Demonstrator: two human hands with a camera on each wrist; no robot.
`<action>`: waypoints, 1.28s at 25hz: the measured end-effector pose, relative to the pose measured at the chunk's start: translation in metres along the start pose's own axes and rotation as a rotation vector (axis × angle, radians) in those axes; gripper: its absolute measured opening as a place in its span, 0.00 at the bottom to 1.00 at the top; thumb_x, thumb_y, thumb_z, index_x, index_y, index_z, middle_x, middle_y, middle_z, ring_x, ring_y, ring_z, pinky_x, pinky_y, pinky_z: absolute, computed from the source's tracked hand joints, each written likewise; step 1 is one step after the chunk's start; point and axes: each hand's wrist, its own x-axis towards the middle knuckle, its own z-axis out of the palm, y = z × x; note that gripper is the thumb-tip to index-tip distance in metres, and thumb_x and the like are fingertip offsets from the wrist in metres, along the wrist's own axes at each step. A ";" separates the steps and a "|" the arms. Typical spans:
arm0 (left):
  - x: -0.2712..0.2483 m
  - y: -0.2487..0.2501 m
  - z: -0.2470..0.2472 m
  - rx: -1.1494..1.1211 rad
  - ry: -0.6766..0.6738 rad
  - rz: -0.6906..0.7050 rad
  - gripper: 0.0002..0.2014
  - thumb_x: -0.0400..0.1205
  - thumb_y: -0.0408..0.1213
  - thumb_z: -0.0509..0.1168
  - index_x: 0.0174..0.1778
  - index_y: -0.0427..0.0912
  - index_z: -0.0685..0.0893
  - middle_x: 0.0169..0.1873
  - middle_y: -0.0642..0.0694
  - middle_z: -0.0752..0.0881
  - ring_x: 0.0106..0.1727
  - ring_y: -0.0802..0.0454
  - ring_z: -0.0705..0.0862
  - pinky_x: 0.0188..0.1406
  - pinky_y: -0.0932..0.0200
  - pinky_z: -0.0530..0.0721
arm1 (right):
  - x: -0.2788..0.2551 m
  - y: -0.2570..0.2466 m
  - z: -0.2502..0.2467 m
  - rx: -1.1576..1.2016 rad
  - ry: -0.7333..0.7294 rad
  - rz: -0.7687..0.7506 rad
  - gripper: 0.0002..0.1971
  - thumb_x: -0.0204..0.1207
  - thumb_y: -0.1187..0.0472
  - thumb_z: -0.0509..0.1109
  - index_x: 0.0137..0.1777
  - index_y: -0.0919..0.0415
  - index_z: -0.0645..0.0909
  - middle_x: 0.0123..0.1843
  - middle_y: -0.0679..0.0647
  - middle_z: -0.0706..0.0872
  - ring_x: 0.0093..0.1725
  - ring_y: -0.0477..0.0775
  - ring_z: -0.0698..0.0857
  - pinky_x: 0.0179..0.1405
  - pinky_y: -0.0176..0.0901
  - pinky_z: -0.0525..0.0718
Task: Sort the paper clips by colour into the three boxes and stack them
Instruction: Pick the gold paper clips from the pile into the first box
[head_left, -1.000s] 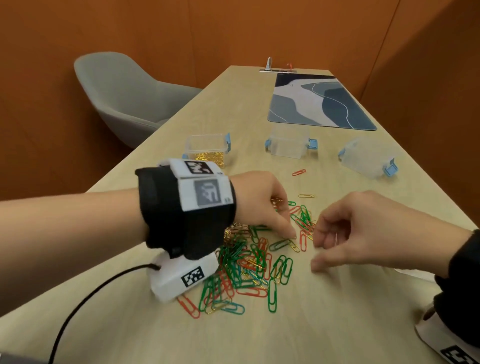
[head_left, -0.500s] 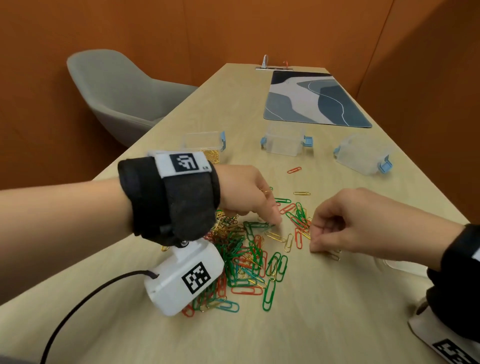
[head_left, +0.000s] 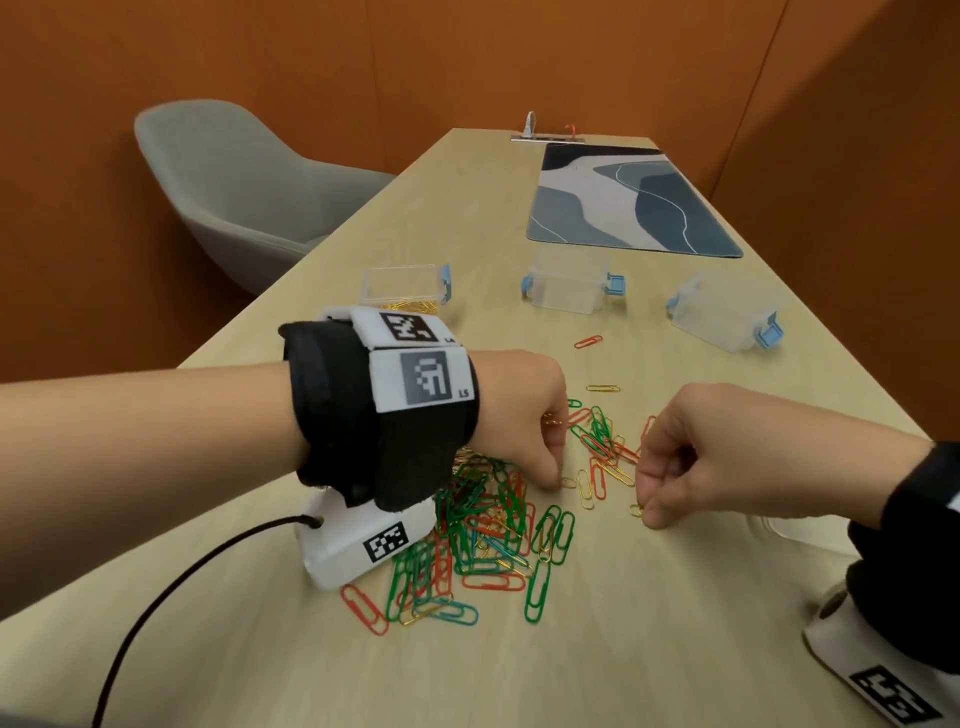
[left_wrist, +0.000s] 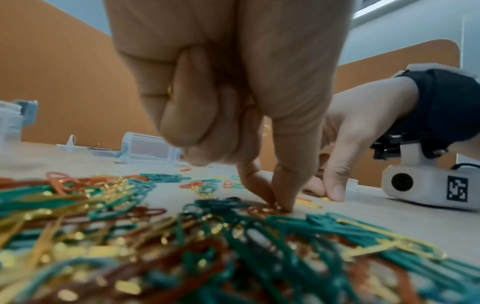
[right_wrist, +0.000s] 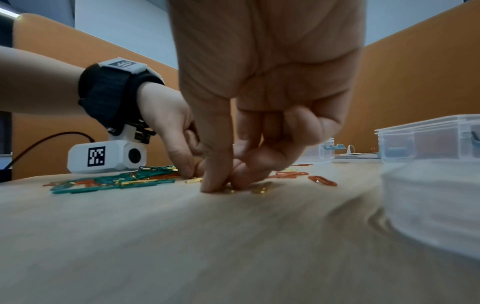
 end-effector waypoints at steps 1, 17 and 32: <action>-0.001 0.000 0.001 0.004 -0.031 -0.015 0.07 0.74 0.46 0.71 0.43 0.48 0.88 0.25 0.58 0.76 0.29 0.60 0.75 0.28 0.71 0.70 | 0.000 -0.001 0.000 -0.002 0.005 -0.017 0.05 0.64 0.55 0.78 0.29 0.51 0.86 0.27 0.43 0.86 0.27 0.38 0.79 0.34 0.33 0.79; -0.006 -0.010 -0.003 -1.158 -0.236 -0.241 0.12 0.79 0.27 0.52 0.30 0.40 0.67 0.23 0.46 0.76 0.17 0.59 0.68 0.07 0.74 0.59 | 0.015 -0.003 0.007 0.043 0.135 -0.056 0.02 0.68 0.57 0.75 0.36 0.52 0.87 0.33 0.44 0.87 0.34 0.41 0.84 0.39 0.33 0.82; -0.008 -0.012 -0.003 -1.266 -0.137 -0.286 0.10 0.78 0.26 0.46 0.42 0.37 0.72 0.26 0.44 0.71 0.24 0.53 0.67 0.11 0.70 0.62 | 0.007 -0.013 0.002 0.262 0.373 -0.461 0.02 0.66 0.54 0.73 0.37 0.49 0.88 0.28 0.44 0.84 0.32 0.39 0.80 0.29 0.22 0.73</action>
